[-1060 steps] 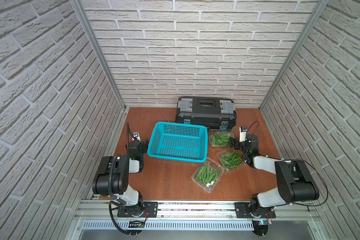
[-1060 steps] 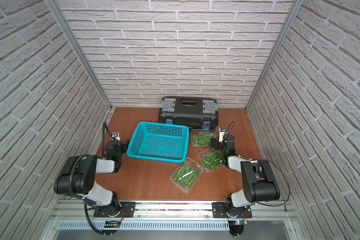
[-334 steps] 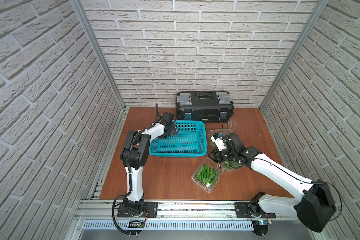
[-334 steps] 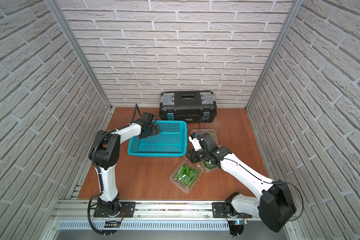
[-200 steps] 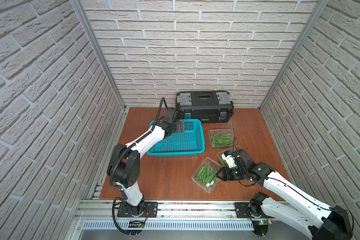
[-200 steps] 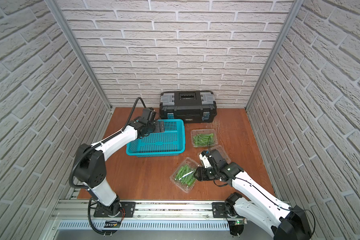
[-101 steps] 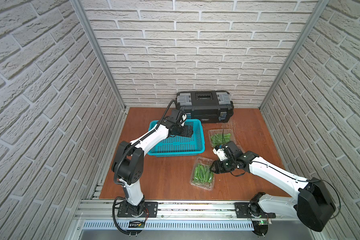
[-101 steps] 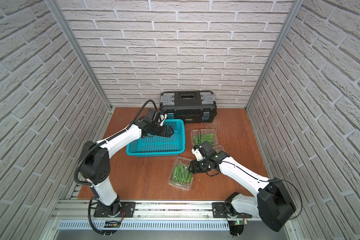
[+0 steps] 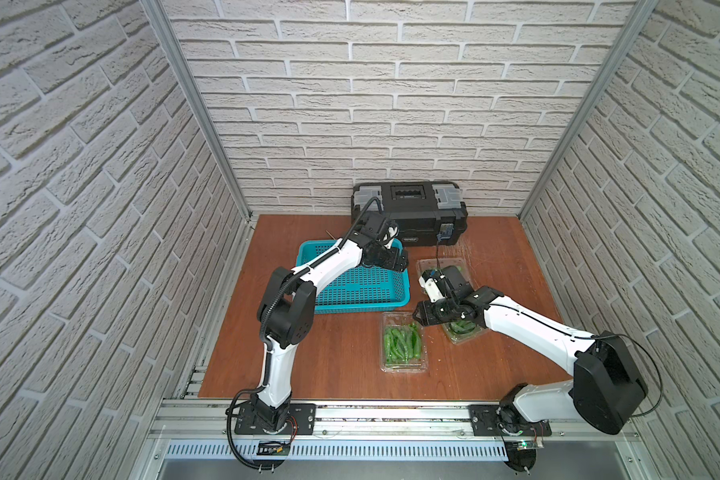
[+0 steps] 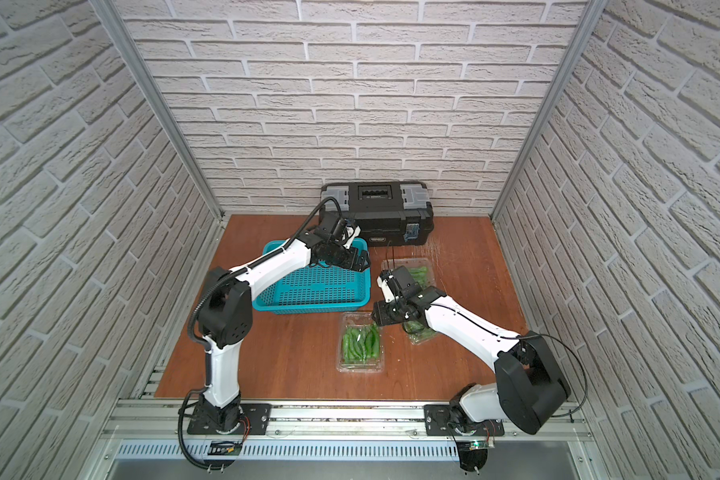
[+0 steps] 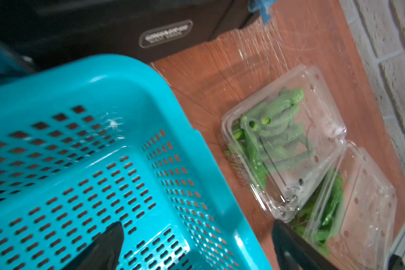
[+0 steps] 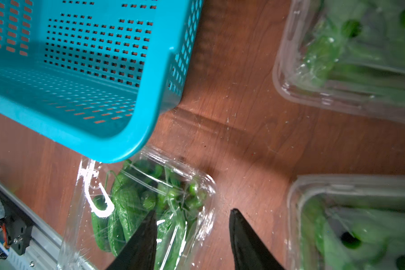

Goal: Take small green peppers out of containers
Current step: Adjust the packing box at the center of the board, then move the basket to the center of the board.

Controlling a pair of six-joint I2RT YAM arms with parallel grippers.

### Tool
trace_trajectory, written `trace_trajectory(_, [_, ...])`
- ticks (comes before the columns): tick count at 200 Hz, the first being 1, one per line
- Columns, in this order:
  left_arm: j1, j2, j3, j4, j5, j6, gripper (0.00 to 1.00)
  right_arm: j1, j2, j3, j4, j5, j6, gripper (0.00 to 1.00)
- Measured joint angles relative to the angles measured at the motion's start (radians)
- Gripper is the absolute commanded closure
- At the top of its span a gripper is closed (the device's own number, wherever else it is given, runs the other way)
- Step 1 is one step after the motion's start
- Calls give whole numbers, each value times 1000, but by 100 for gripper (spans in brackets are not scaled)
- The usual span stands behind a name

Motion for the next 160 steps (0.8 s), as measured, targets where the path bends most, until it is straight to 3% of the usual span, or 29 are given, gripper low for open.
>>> trace_trajectory(97, [5,92,99,-137,-157,-23,2,0,-86,-41,9,7,-5,48])
trace_trajectory(160, [193,-51,-77,-174,-209,-11,2,0,-77,-54,28,-89,-41,48])
